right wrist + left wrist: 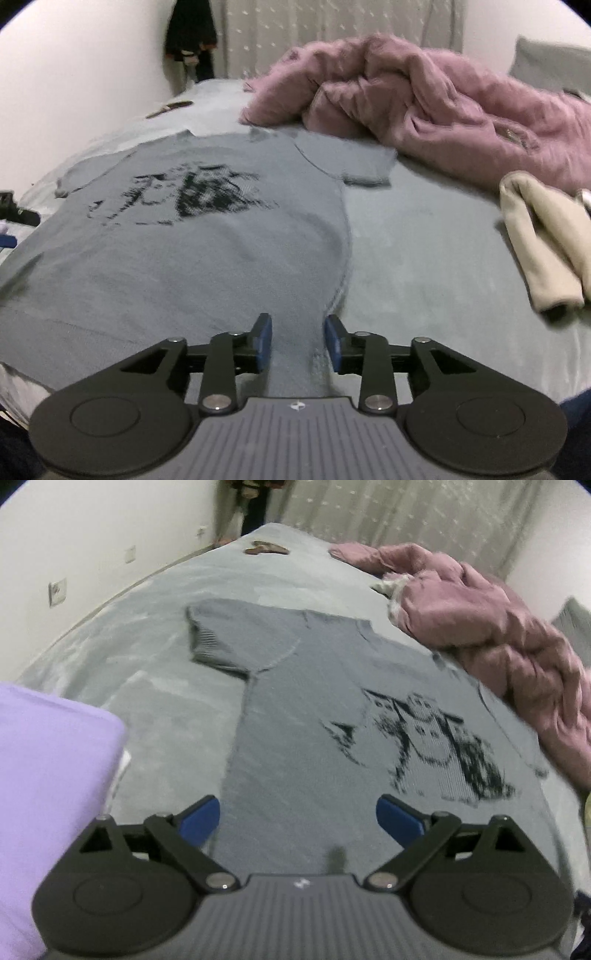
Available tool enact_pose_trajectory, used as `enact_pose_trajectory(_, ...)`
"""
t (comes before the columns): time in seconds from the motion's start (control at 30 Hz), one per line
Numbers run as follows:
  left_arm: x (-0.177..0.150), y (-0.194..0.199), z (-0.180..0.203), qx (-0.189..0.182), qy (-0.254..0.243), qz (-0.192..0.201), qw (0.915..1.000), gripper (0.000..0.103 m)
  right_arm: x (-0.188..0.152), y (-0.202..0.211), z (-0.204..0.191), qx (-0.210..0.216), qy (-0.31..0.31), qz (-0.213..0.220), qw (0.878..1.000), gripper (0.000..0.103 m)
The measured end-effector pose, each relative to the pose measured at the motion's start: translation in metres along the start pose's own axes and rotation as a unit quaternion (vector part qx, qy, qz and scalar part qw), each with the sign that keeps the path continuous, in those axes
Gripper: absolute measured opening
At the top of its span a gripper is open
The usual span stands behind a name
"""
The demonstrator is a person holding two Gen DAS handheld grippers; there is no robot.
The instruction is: Fold clothes
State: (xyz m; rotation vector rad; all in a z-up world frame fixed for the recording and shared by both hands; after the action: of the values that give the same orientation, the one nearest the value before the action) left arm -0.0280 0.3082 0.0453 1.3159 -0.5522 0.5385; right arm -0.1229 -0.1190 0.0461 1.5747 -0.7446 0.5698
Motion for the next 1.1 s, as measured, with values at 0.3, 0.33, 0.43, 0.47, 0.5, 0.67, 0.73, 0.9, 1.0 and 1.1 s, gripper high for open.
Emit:
enact_pose_trajectory(0.3, 0.011, -0.001, 0.000, 0.008, -0.010, 0.013, 0.9998, 0.097, -0.016, -0.025, -0.077, 0.062, 0.060, -0.013, 0.996, 0.036)
enact_pose_trajectory(0.33, 0.012, -0.002, -0.001, 0.007, -0.008, 0.011, 0.9999, 0.097, -0.020, -0.029, -0.084, 0.068, 0.067, -0.018, 0.995, 0.036)
enact_pose_trajectory(0.43, 0.009, -0.010, -0.002, 0.005, -0.002, -0.006, 1.0000, 0.098, -0.030, -0.036, -0.102, 0.082, 0.077, -0.024, 0.993, 0.038)
enact_pose_trajectory(0.47, 0.007, -0.013, -0.002, 0.005, 0.000, -0.013, 0.9999, 0.098, -0.032, -0.038, -0.104, 0.081, 0.077, -0.022, 0.993, 0.041)
enact_pose_trajectory(0.5, 0.006, -0.015, -0.002, 0.005, 0.002, -0.020, 0.9998, 0.098, -0.033, -0.039, -0.105, 0.078, 0.077, -0.020, 0.994, 0.042)
enact_pose_trajectory(0.67, 0.004, -0.019, -0.009, 0.026, 0.007, -0.028, 0.9993, 0.097, -0.029, -0.042, -0.112, 0.075, 0.071, -0.021, 0.994, 0.042)
enact_pose_trajectory(0.73, 0.004, -0.017, -0.017, 0.030, 0.024, -0.027, 0.9989, 0.097, -0.030, -0.043, -0.122, 0.080, 0.078, -0.021, 0.993, 0.042)
enact_pose_trajectory(0.9, 0.007, -0.013, -0.033, 0.022, 0.051, -0.023, 0.9982, 0.097, -0.033, -0.044, -0.152, 0.100, 0.099, -0.018, 0.990, 0.042)
enact_pose_trajectory(1.0, 0.011, -0.004, -0.049, 0.003, 0.087, -0.007, 0.9962, 0.097, -0.036, -0.044, -0.171, 0.111, 0.112, -0.016, 0.987, 0.042)
enact_pose_trajectory(1.1, 0.016, 0.004, -0.068, -0.014, 0.121, 0.010, 0.9925, 0.097, -0.038, -0.045, -0.189, 0.123, 0.124, -0.015, 0.985, 0.042)
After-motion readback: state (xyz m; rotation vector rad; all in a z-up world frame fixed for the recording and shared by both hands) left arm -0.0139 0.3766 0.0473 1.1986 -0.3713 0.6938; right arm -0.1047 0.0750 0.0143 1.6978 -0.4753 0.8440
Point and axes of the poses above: each gripper's, at about its wrist camera, not at the fingertips, and y roughly against the way its jaws point, z to its right, x to its top, the point moved 4 cm from there along -y, roughly the way its jaws point, and after that the axes turned 12 degrees about -y, right-handed, at the moved point
